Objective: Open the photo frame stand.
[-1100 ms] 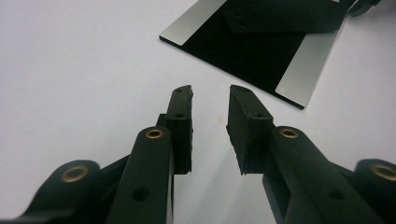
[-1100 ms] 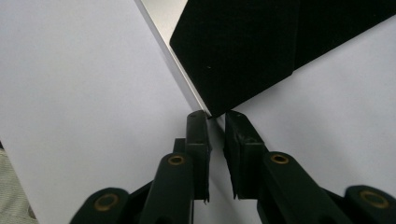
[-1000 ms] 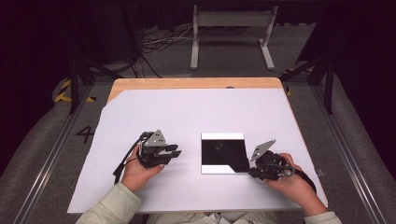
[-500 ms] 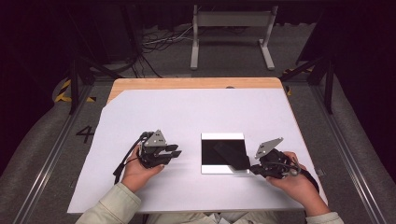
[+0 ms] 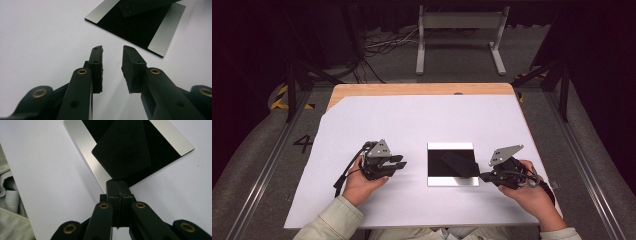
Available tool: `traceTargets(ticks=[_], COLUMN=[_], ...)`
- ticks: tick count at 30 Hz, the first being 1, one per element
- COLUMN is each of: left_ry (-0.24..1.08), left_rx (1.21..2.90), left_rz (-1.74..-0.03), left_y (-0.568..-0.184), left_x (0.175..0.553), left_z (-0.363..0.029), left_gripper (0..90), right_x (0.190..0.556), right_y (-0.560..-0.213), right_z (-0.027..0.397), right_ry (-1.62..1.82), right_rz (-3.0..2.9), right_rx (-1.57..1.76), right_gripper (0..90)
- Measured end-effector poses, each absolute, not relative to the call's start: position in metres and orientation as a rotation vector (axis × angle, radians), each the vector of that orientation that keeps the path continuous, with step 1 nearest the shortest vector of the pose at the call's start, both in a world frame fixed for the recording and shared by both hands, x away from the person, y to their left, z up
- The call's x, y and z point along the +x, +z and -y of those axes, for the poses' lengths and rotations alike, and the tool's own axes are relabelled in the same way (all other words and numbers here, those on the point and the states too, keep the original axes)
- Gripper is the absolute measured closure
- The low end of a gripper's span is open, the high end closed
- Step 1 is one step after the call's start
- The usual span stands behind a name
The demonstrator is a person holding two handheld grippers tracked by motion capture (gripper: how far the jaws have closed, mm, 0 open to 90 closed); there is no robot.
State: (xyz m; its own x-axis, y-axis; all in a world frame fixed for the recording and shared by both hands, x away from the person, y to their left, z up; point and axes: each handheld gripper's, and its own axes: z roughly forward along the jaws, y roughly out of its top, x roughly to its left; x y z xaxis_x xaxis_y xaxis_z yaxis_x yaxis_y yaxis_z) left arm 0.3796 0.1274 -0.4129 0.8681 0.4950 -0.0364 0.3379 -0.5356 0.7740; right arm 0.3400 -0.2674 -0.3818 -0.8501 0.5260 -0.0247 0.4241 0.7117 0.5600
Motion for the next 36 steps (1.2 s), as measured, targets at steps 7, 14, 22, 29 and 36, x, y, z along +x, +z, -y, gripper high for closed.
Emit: traceTargets(ticks=[7, 14, 22, 29, 36], left_ry=[0.238, 0.247, 0.255, 0.255, 0.254], left_rx=[2.186, 2.186, 2.183, 2.184, 2.185], left_rz=[-0.598, -0.600, -0.604, -0.604, -0.604], left_y=[-0.4132, -0.4135, -0.4140, -0.4143, -0.4145], left_x=[0.3796, 0.3794, 0.3799, 0.3798, 0.3796], left_z=[-0.1269, -0.1264, -0.1264, -0.1261, -0.1258], left_gripper=[70.4, 69.1, 66.8, 66.6, 66.5], right_x=[0.3403, 0.3406, 0.3421, 0.3434, 0.3457], right_y=[-0.3780, -0.3766, -0.3769, -0.3785, -0.3845], right_z=[0.2697, 0.2696, 0.2717, 0.2736, 0.2747], right_ry=[0.907, 0.970, 1.093, 1.179, 1.240], right_rz=[-2.703, -2.666, -2.607, -2.572, -2.542], right_rx=[0.778, 0.780, 0.783, 0.788, 0.811], right_gripper=[90.0, 90.0, 90.0, 90.0, 90.0])
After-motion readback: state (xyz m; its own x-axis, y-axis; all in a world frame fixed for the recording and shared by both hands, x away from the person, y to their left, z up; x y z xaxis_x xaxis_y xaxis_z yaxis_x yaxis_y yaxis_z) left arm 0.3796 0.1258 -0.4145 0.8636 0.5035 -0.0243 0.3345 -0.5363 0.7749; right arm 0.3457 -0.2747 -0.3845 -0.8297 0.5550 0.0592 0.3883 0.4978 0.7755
